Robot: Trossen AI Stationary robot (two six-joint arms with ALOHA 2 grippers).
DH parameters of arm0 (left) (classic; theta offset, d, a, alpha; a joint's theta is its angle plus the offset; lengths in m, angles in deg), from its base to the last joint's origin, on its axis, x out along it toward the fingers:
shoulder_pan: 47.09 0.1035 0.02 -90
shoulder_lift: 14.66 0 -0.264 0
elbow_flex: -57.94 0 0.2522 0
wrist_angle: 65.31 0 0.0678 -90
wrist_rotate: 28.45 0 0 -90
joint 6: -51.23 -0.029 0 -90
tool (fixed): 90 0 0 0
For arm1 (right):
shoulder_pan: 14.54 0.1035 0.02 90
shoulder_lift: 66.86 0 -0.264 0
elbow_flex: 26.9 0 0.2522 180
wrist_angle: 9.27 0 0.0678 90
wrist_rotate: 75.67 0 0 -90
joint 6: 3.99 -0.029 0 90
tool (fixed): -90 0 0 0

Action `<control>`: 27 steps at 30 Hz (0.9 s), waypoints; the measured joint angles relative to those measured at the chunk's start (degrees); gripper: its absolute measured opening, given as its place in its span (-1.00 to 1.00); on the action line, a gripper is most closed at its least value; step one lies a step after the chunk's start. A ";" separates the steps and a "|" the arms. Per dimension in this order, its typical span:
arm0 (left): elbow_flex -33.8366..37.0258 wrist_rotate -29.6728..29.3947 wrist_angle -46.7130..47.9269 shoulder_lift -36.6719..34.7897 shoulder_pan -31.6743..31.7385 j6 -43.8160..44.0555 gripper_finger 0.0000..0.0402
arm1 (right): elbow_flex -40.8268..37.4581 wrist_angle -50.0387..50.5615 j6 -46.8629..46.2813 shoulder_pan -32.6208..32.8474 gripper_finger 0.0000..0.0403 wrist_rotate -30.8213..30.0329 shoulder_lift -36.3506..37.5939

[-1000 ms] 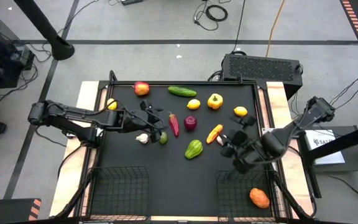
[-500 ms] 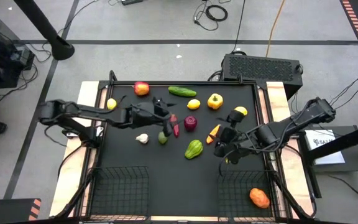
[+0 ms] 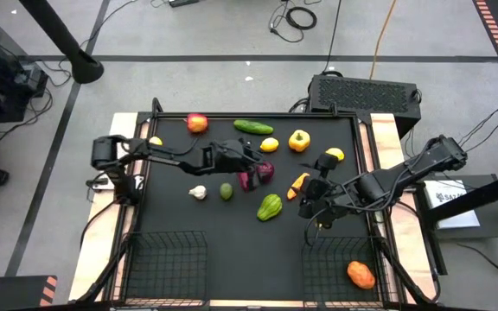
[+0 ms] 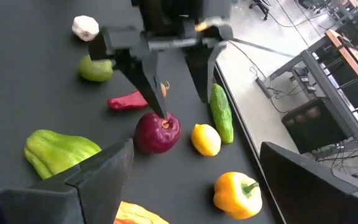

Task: Sort produce into baskets
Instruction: Put the bottom red apple into the left wire basket

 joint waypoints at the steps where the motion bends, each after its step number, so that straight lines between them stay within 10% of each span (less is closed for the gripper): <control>1: -0.98 0.00 1.27 0.77 0.04 -0.41 0.70 | 0.00 0.10 -0.11 0.01 0.69 0.00 0.00; 27: -2.61 1.09 5.64 6.70 2.13 -1.77 0.14 | 0.00 0.81 -1.51 0.04 0.69 0.03 -0.02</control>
